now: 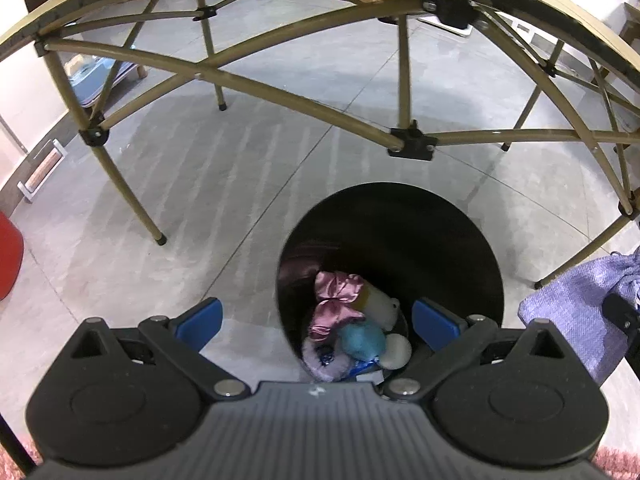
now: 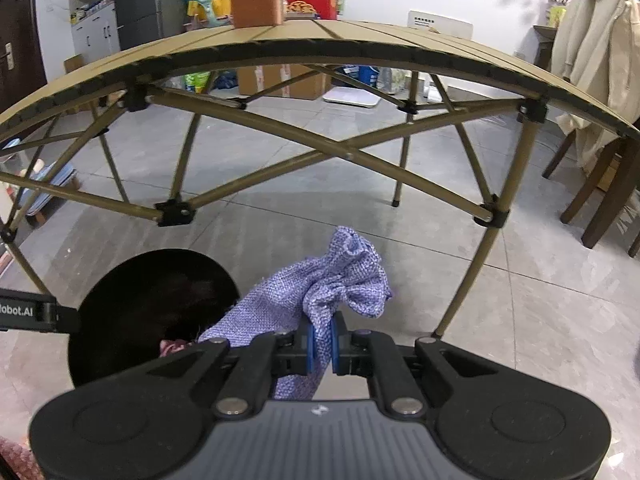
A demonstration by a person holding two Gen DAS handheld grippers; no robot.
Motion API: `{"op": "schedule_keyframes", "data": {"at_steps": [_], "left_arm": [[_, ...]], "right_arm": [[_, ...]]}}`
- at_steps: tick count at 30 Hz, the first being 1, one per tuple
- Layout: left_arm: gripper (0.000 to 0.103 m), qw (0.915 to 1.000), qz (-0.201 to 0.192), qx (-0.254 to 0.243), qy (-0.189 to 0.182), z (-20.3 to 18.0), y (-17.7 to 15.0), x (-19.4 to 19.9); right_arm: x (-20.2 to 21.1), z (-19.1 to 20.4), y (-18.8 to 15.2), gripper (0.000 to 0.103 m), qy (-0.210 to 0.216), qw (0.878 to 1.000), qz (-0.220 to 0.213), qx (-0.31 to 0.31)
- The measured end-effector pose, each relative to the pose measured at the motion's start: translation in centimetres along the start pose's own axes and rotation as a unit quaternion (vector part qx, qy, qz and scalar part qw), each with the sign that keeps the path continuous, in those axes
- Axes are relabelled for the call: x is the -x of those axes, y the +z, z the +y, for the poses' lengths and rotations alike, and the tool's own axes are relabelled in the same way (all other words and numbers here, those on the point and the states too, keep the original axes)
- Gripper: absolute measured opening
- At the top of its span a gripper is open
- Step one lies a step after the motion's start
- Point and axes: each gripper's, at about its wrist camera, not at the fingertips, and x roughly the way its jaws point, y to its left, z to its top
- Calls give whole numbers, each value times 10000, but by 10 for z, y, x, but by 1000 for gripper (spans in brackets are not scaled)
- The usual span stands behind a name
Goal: Collect trash
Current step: 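Move the right gripper over the bin and open it to drop the bag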
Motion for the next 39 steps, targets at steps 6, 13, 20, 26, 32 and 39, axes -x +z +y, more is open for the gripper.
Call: {"op": "schedule_keyframes", "data": {"at_steps": [6, 13, 20, 26, 32, 39], "left_arm": [[103, 9999, -14, 99, 45, 20, 1, 5], [103, 9996, -122, 186, 183, 42, 1, 12], [103, 9991, -134, 315, 238, 62, 1, 16], [103, 9985, -118, 421, 338, 80, -2, 17], [103, 9977, -21, 486, 468, 94, -5, 14], [103, 9968, 17, 589, 538, 107, -7, 12]], "right_arm": [[1, 18, 5, 8, 130, 9999, -28, 111], [0, 45, 8, 8, 308, 9991, -31, 303], [-2, 66, 12, 8, 412, 9981, 1, 462], [-12, 88, 13, 8, 497, 9970, 109, 589], [-29, 116, 12, 8, 589, 9955, 276, 690], [-53, 140, 6, 8, 596, 9939, 496, 781]]}}
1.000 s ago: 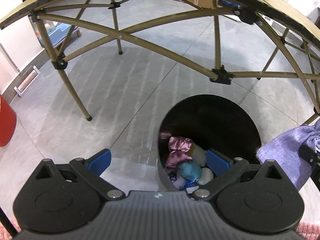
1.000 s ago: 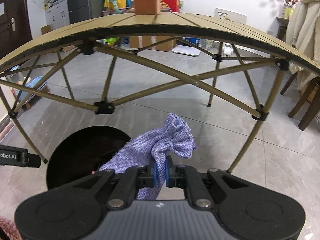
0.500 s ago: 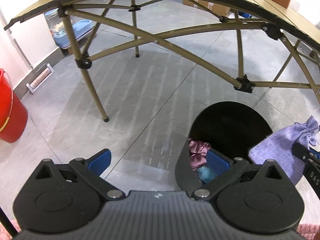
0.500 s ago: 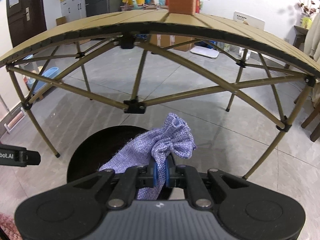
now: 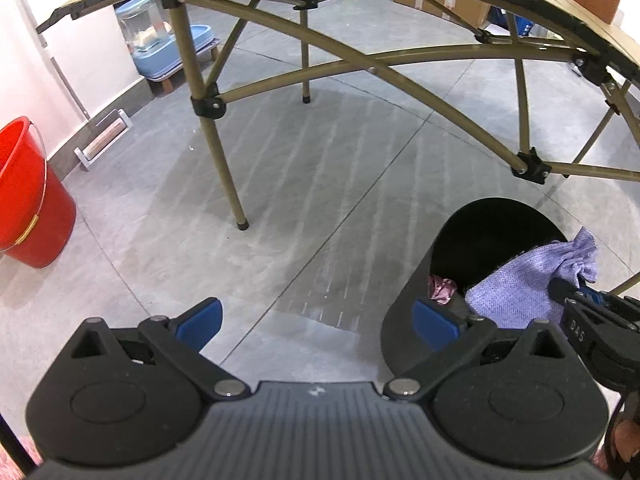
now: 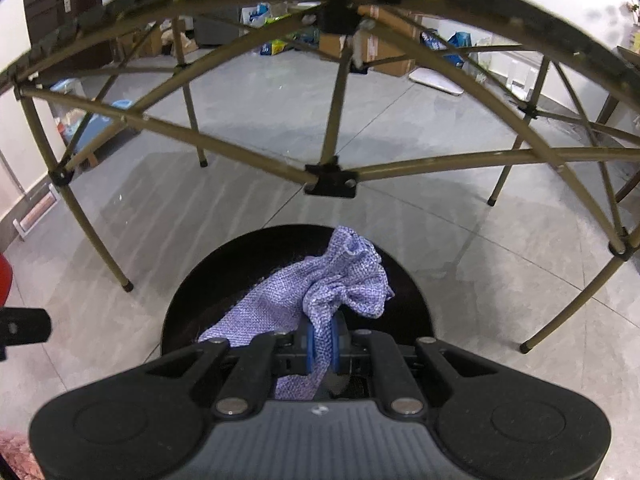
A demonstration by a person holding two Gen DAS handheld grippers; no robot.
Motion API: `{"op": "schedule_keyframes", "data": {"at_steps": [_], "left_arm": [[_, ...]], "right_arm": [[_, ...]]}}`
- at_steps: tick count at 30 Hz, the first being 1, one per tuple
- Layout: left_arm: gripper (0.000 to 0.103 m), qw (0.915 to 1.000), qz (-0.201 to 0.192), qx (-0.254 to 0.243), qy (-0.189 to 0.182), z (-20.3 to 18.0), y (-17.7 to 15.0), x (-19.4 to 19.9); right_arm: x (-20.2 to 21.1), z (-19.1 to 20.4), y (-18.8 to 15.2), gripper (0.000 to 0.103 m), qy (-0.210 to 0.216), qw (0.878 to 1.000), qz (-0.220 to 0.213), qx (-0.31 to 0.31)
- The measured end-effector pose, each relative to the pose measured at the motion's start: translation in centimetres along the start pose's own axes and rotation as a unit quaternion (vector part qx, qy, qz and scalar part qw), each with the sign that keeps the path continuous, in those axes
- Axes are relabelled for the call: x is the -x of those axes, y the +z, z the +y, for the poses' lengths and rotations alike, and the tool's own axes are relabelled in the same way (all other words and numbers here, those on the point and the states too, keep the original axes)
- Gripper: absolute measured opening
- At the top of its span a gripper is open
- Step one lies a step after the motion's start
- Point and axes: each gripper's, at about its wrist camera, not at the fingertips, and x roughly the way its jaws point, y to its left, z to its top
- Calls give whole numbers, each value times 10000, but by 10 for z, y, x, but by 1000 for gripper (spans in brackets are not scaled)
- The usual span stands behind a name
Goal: Collect trash
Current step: 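Move the right gripper over the bin and open it to drop the bag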
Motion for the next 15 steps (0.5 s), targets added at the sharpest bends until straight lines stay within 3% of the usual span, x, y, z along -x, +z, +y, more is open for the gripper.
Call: {"op": "schedule_keyframes", "data": {"at_steps": [15], "left_arm": [[103, 9993, 103, -140, 342, 1, -4, -14]], "right_arm": [[-20, 10, -2, 9, 12, 9998, 206, -6]]}}
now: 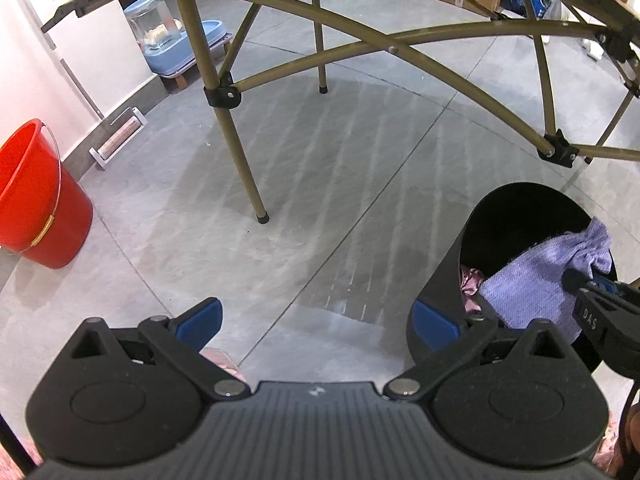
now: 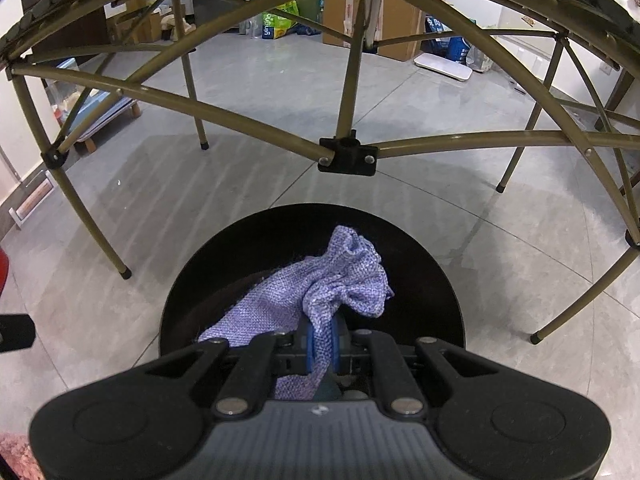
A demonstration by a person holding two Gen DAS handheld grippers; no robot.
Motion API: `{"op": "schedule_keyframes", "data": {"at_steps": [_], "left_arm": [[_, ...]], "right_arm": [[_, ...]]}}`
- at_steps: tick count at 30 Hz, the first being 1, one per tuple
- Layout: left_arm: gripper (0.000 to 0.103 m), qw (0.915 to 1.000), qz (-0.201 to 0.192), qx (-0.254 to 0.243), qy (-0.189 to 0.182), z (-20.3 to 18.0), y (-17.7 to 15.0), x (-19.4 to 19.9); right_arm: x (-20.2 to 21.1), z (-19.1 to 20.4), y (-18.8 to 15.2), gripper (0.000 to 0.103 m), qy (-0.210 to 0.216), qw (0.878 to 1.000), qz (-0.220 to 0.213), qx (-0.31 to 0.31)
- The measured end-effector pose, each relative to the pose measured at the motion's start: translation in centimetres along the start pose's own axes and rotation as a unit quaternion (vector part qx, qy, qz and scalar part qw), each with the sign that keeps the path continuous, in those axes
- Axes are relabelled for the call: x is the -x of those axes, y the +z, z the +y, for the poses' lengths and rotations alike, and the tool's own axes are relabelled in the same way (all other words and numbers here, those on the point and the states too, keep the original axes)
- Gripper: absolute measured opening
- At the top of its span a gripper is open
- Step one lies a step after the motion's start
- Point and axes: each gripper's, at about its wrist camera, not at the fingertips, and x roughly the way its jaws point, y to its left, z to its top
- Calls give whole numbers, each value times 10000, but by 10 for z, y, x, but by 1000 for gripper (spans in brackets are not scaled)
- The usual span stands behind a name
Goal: Collect trash
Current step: 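Move the right gripper over the bin and open it to drop the bag, then raise both open grippers from the bin back toward the table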
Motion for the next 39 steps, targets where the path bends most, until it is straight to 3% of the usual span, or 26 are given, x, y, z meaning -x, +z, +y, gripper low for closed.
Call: {"op": "schedule_keyframes", "data": {"at_steps": [4, 6, 8, 9, 18, 24, 31, 39], "left_arm": [[103, 10000, 38, 0, 23, 0, 0, -3], [103, 10000, 42, -8, 29, 0, 0, -3], [103, 10000, 39, -11, 17, -1, 1, -3], [103, 10000, 34, -11, 12, -1, 0, -3], [103, 9999, -85, 85, -43, -1, 1, 4], [103, 9988, -386, 273, -100, 2, 7, 16], [103, 9938, -1031, 412, -109, 2, 14, 41], [103, 9848, -1635, 433, -406, -6, 18, 74]], "right_arm": [[0, -2, 1, 18, -16, 10000, -14, -73], [0, -3, 2, 36, -37, 9999, -21, -128], [1, -4, 3, 91, -87, 9998, -34, -156], [0, -5, 3, 103, -123, 9998, -22, -156], [3, -6, 4, 103, -192, 9997, -81, -140], [14, -11, 7, 103, -174, 9993, -274, -180], [50, -25, 13, 103, -124, 9965, -777, -265], [99, -51, 16, 103, -196, 9900, -1351, -349]]}}
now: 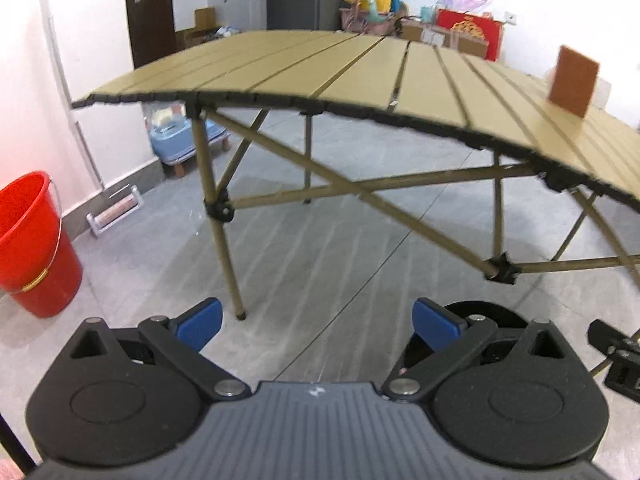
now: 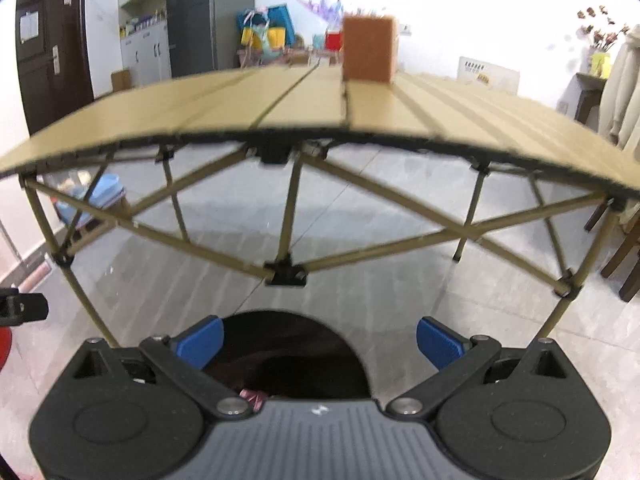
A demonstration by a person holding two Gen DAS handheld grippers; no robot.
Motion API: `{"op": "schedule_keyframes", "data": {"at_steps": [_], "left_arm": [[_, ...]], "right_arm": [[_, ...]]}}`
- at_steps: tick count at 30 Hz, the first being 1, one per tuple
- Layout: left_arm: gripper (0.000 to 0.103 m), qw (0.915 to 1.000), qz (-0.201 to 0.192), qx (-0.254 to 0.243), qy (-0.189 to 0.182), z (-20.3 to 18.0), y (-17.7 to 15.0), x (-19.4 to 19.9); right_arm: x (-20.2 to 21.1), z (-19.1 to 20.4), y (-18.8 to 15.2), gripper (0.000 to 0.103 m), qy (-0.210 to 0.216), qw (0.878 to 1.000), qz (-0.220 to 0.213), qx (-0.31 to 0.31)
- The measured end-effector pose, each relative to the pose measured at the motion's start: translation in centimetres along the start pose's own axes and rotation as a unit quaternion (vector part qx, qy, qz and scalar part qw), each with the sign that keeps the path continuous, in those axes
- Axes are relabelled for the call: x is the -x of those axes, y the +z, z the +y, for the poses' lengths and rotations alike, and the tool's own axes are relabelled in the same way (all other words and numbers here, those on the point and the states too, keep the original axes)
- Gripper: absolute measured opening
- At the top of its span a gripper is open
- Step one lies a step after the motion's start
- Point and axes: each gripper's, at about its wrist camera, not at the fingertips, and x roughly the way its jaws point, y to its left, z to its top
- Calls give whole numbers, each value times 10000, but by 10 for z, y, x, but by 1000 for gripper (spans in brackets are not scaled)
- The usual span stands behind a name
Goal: Collect trash
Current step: 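Raise both open grippers from the bin back toward the table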
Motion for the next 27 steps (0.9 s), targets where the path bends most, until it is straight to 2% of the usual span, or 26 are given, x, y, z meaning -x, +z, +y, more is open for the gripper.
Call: {"op": "schedule_keyframes", "data": {"at_steps": [4, 11, 19, 27], "left_arm": [[103, 9993, -278, 16, -258, -13, 13, 22], [103, 9939, -804, -298, -693, -56, 50, 55], [103, 9844, -1236, -670, -1058, -124, 99, 72], [103, 9723, -1541, -1071, -1393, -197, 148, 63]], "right_arm": [[25, -22, 10, 103, -70, 9994, -321, -72], [62, -74, 37, 103, -329, 9945, -910, -411], [71, -129, 89, 103, -591, 9861, -1459, -523], [57, -175, 142, 103, -805, 9803, -1754, -421]]}}
